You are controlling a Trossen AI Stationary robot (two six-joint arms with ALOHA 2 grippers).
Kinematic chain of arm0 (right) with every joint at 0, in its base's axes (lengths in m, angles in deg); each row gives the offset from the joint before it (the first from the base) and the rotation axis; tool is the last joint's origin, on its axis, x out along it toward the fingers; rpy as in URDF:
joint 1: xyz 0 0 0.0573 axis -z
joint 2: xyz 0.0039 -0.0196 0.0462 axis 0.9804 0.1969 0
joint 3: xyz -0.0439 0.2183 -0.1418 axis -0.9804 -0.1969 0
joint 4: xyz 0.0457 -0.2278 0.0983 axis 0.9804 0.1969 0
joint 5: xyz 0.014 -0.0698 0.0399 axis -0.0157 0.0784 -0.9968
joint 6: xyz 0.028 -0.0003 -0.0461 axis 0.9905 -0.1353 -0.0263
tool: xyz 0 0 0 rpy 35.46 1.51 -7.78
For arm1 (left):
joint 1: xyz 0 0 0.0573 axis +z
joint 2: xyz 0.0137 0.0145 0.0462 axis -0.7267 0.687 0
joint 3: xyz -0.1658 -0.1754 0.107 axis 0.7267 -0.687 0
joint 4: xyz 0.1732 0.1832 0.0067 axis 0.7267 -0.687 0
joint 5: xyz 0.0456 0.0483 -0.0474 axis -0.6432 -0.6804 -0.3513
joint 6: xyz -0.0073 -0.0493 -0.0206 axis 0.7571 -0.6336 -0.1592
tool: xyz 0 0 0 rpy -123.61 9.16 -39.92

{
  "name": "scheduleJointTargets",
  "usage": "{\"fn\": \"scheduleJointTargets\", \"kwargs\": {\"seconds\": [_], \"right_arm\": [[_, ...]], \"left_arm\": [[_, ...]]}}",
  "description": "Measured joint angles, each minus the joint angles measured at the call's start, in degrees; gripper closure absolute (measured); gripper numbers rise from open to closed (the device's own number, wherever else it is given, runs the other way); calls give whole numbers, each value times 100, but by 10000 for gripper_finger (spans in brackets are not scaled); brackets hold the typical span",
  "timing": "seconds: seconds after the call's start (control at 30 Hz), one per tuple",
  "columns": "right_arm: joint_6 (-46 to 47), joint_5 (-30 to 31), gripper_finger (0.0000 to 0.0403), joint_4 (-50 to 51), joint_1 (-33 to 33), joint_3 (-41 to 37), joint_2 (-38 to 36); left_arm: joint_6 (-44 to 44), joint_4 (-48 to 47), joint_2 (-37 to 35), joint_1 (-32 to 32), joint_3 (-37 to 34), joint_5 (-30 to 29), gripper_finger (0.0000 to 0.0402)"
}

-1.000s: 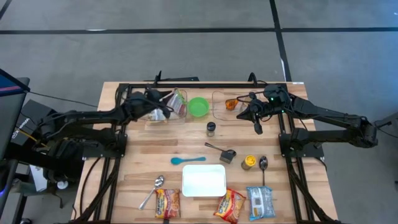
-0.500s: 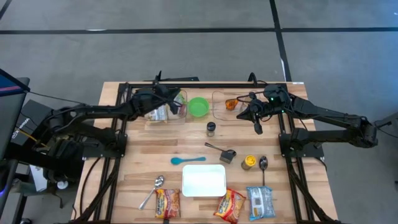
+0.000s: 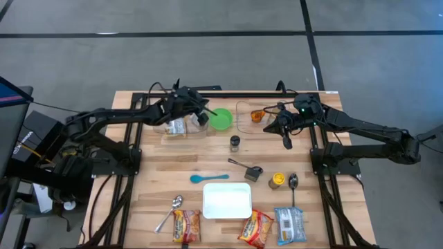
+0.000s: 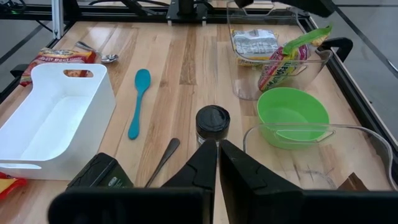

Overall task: Pick & Place Food Item
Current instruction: Put the green noodle pack into the left transparent bin

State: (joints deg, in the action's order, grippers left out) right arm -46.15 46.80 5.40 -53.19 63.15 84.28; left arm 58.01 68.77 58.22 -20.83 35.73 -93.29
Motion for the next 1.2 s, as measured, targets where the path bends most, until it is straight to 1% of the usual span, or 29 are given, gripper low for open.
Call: {"fn": "scheduleJointTargets", "kwargs": {"seconds": [0.17, 0.3, 0.4, 0.6, 1.0, 1.2], "right_arm": [[0, 0, 390, 2, 0, 0, 0], [1, 0, 390, 1, 1, 1, 1], [0, 0, 390, 2, 0, 0, 0], [0, 0, 390, 2, 2, 2, 1], [1, 0, 390, 4, 0, 2, 0], [0, 0, 390, 7, 2, 2, 0]], "left_arm": [[-1, -89, 286, 0, 227, -4, 401], [-10, -377, 498, 11, 353, -23, 401], [-209, -551, 573, 37, 358, -113, 401], [-300, -1049, 563, 79, 358, -390, 401], [-562, -1656, 501, 36, 362, -405, 402], [-878, -2216, 76, -87, 356, -610, 402]]}}
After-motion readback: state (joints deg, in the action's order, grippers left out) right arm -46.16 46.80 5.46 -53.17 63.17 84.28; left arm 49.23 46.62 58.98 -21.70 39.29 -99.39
